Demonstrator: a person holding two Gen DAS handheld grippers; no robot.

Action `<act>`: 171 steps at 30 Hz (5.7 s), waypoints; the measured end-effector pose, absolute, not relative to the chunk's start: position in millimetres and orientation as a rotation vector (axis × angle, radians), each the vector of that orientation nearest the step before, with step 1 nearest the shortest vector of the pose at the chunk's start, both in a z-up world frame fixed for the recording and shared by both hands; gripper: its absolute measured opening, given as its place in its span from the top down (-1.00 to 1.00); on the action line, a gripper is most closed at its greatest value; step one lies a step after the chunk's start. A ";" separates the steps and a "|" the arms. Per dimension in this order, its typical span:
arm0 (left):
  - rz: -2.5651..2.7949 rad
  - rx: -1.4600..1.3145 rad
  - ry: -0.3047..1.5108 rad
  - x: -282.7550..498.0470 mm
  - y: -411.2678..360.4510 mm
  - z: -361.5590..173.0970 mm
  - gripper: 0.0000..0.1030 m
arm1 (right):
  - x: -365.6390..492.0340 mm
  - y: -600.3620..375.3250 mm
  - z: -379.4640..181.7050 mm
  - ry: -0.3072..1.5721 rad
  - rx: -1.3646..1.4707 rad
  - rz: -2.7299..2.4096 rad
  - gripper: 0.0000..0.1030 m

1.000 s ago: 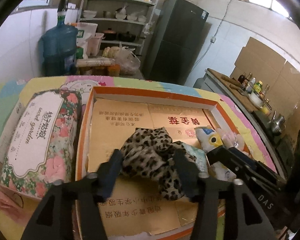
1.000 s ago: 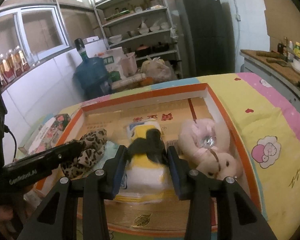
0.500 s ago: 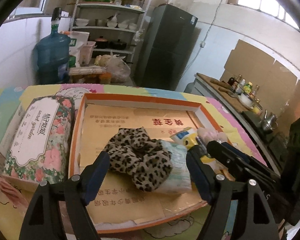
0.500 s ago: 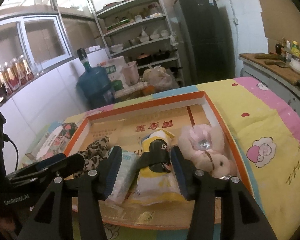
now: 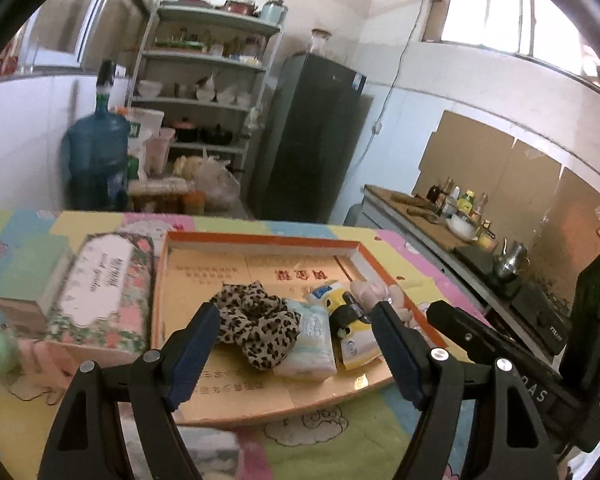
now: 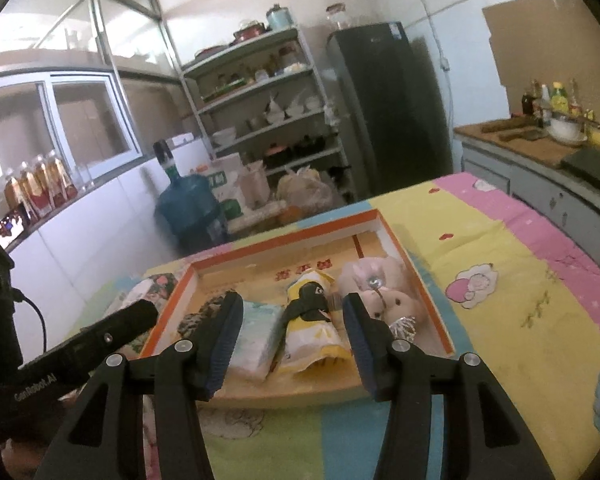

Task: Organize soft objects
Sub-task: 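Withdraw both tools from the tray back toward the pile, then close left tool on the white floral scrunchie while right tool grips the beige teddy bear, then carry the scrunchie with left tool while right tool carries the teddy bear over the tray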

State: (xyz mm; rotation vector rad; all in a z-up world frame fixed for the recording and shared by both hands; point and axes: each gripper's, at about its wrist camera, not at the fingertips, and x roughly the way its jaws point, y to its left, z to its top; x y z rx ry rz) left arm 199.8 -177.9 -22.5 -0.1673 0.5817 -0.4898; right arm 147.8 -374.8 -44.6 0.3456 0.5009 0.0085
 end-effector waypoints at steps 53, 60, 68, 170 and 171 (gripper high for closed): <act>-0.132 -0.154 0.382 64.9 14.9 1.0 -0.51 | 78.1 -177.5 -12.9 0.500 0.124 0.235 -0.40; -0.122 -0.168 0.381 59.5 24.8 -2.2 -0.50 | 73.8 -163.5 -11.2 0.499 0.089 0.243 -0.43; -0.105 -0.181 0.380 55.2 36.5 -6.9 -0.51 | 73.6 -152.2 -13.7 0.509 0.074 0.251 -0.44; -0.374 -0.049 0.372 111.7 -9.5 19.3 0.86 | 87.6 -229.2 -27.4 0.420 0.251 0.292 0.08; -0.385 -0.043 0.370 114.1 -16.4 21.3 0.86 | 87.9 -233.3 -25.4 0.413 0.249 0.282 0.08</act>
